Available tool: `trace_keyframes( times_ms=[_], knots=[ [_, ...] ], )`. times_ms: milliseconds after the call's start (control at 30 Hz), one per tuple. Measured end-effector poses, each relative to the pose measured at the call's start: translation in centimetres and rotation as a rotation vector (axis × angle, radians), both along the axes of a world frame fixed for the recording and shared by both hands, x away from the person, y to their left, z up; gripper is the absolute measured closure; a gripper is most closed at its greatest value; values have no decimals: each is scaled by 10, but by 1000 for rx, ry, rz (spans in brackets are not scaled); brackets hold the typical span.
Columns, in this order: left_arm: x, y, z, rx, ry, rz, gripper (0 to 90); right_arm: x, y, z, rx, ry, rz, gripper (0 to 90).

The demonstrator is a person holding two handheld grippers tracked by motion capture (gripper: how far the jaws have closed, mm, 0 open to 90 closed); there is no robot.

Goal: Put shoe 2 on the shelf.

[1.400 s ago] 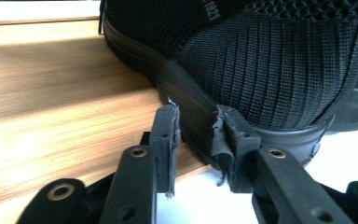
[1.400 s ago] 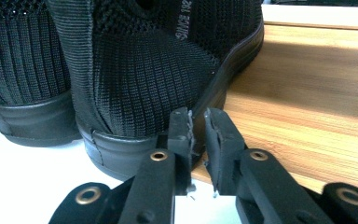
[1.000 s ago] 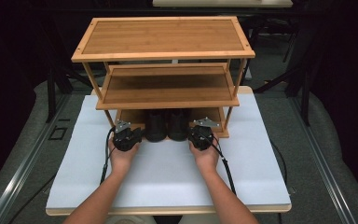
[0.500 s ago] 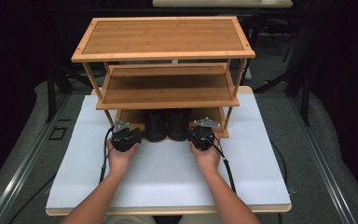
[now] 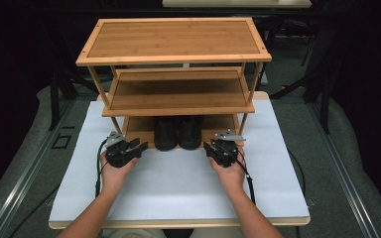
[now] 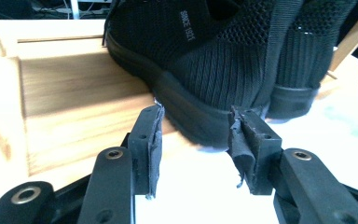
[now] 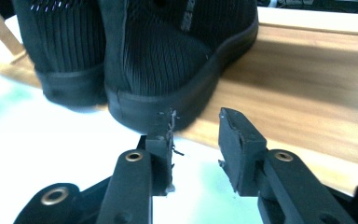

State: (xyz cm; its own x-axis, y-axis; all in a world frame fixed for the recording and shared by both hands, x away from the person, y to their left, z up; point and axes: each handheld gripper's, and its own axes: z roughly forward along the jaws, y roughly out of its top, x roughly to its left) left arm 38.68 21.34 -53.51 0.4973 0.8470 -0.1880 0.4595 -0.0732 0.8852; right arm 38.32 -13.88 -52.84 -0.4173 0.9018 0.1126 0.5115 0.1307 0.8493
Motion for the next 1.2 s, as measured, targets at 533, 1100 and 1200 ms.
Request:
trace_keyframes(
  times_ms=[533, 1100, 1200],
  knots=[
    [-53, 56, 4, 15, -4, 3, 487, -58, -35, -4, -14, -5, 3, 500],
    [-60, 76, -24, 68, 63, 22, 466, -71, -55, -23, -23, 38, -36, 435],
    [-58, 75, -25, 89, 65, 23, 451, -69, -54, -26, -37, 53, -32, 424]
  ],
)
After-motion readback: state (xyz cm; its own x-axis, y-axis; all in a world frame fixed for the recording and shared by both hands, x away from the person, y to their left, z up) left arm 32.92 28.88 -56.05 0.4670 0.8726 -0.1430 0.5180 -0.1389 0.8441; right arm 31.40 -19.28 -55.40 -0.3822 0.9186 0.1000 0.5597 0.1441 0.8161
